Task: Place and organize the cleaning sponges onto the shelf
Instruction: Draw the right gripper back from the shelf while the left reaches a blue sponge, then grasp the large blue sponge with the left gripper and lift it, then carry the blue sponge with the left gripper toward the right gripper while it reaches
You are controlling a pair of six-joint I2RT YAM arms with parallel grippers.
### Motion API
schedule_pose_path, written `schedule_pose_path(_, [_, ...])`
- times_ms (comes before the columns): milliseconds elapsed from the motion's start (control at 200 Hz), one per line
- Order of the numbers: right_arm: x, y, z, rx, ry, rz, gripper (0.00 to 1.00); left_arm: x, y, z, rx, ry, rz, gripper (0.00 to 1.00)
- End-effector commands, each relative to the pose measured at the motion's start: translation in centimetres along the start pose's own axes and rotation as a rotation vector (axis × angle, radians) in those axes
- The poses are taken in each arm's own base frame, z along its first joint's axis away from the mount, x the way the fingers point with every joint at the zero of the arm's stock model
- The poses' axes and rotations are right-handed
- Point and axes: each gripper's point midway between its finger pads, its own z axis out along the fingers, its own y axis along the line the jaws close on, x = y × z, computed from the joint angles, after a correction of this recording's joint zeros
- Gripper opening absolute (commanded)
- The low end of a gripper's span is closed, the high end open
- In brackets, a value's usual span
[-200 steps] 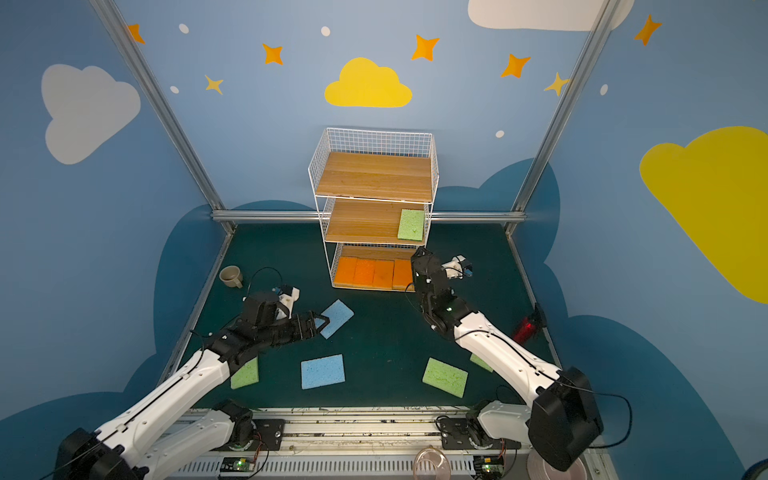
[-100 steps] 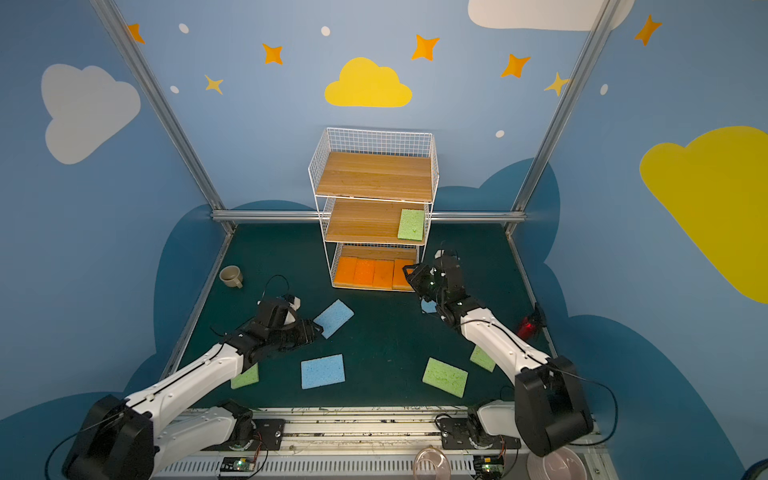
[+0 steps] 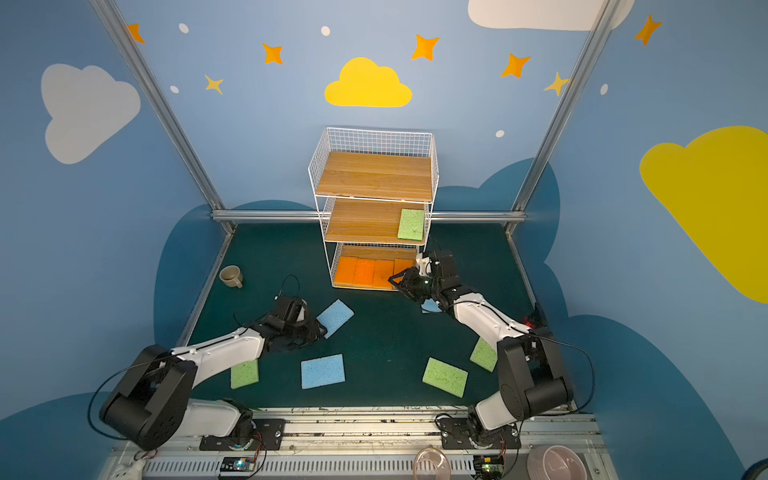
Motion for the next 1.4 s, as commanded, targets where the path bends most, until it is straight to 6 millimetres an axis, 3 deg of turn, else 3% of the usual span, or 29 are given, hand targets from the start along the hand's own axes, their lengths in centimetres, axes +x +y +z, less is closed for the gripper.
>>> schedule_pose_path(0, [0.6, 0.0, -0.3, -0.017, 0.017, -0.040, 0.40, -0.8, 0.1, 0.6, -0.017, -0.014, -0.002, 0.48])
schedule_pose_path(165, [0.9, -0.5, -0.7, -0.006, 0.017, -0.051, 0.40, -1.6, 0.7, 1.0, -0.053, -0.029, -0.023, 0.46])
schedule_pose_path(340, [0.9, -1.0, -1.1, 0.000, 0.011, -0.050, 0.40, -2.0, 0.8, 1.6, -0.054, -0.022, -0.018, 0.36])
schedule_pose_path(450, [1.2, -1.2, -1.1, -0.001, 0.025, -0.049, 0.40, -2.0, 0.7, 1.7, -0.051, -0.019, -0.008, 0.25])
schedule_pose_path(571, [1.7, -1.4, -0.8, -0.010, 0.048, -0.048, 0.40, -2.0, 0.6, 1.7, -0.046, -0.016, 0.004, 0.03])
schedule_pose_path(746, [2.4, -1.5, -0.9, -0.017, 0.075, -0.056, 0.41, -2.4, -0.8, 0.8, -0.008, -0.014, 0.056, 0.03])
schedule_pose_path(891, [3.1, -1.3, -1.3, -0.020, 0.088, -0.079, 0.41, -3.1, -2.3, -1.1, 0.037, -0.041, 0.107, 0.03])
schedule_pose_path(1171, [5.6, -0.9, -1.1, -0.027, 0.161, -0.126, 0.43, -2.7, -8.1, -5.6, 0.268, -0.023, 0.248, 0.03])
schedule_pose_path(1391, [8.2, 1.1, -1.1, -0.127, 0.247, -0.184, 0.47, -2.2, -10.3, -8.2, 0.373, -0.023, 0.296, 0.03])
